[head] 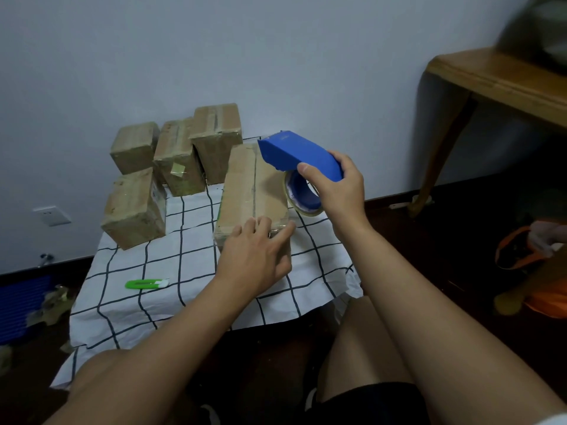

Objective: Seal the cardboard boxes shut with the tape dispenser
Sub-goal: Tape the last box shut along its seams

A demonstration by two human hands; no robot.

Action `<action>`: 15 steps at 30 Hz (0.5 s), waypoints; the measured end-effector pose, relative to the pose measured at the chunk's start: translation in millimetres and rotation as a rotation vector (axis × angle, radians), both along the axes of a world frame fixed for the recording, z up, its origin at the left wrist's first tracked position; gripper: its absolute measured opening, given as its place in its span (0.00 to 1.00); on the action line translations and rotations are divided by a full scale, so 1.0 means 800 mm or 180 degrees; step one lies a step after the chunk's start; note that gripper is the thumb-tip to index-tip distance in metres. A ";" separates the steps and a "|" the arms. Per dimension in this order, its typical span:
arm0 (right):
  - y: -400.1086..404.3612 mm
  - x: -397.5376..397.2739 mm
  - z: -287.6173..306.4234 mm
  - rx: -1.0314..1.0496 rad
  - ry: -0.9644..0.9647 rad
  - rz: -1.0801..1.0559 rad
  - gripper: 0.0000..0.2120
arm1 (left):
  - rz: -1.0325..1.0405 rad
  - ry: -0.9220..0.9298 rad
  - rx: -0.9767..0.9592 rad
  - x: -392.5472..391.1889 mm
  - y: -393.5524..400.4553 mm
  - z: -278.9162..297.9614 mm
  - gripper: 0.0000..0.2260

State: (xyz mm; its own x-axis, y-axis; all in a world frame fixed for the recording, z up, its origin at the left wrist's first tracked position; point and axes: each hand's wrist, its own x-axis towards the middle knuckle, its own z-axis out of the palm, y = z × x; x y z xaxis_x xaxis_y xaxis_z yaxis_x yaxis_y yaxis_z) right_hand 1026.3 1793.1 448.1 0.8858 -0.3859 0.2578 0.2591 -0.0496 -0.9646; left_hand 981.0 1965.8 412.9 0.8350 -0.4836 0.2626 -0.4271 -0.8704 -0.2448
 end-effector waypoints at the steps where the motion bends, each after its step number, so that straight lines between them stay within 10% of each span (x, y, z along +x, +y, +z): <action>1: 0.001 0.001 0.000 0.0024 -0.0007 0.0030 0.22 | -0.0020 -0.0019 -0.0015 -0.001 0.002 -0.001 0.27; 15: 0.042 -0.003 -0.015 0.0045 0.0008 0.0326 0.29 | 0.0231 0.0234 -0.1066 -0.007 0.045 -0.008 0.28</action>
